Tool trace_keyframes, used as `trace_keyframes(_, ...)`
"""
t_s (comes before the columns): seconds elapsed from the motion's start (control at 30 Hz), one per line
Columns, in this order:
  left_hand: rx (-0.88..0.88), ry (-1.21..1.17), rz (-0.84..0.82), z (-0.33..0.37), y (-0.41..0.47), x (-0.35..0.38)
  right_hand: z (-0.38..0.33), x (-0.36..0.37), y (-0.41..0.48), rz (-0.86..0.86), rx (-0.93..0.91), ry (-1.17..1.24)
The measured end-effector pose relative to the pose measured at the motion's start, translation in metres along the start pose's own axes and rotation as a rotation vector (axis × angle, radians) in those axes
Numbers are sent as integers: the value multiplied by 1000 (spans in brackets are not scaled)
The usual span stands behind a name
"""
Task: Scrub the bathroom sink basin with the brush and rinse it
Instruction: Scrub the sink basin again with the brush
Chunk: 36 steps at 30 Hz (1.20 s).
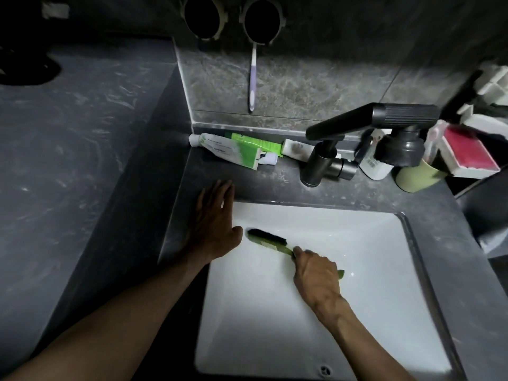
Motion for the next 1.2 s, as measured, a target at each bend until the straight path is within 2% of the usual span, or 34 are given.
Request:
trace_keyframes(0.1,-9,-70,34,-1,0,-5,-38,-24,17,182,-58,-34)
trace_keyframes(0.23,-21,-112,53,-4,-1,-4,-69,-47,38,195,-125,13)
trace_keyframes(0.43,-17,-106,61,-3,1,-4,34,-45,4,244,167,50)
trace_keyframes(0.5,-30,-105,72,-5,1,-3,42,-44,-1,267,202,62)
trace_keyframes(0.63,-23,-110,59,-2,0,-3,-31,-51,29,277,-17,17)
trace_keyframes(0.7,-27,-110,49,-4,-1,-3,-54,-52,44,224,-75,16)
trace_keyframes(0.77,-22,-109,47,-3,-1,-2,-33,-48,44,219,-8,18)
trace_keyframes(0.87,-27,-103,42,-1,-1,-3,46,-43,17,208,198,10)
trace_keyframes(0.97,-36,-91,47,-3,2,-3,78,-42,4,232,265,34)
trace_keyframes(1.03,-39,-102,51,-1,2,-3,46,-43,17,229,189,-2)
trace_keyframes(1.13,-54,-161,39,-3,0,-2,-36,-47,39,239,-45,32)
trace_keyframes(1.2,-49,-159,38,-3,0,-1,-51,-49,47,204,-63,38)
Point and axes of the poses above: each hand's wrist, its own y-axis towards the middle knuckle, its own x-axis out of the palm, z = x × y, the point moved 7 cm from there along y, towards the middle knuckle, and after that the axes turned 3 degrees about y, right-handed, at the moved point
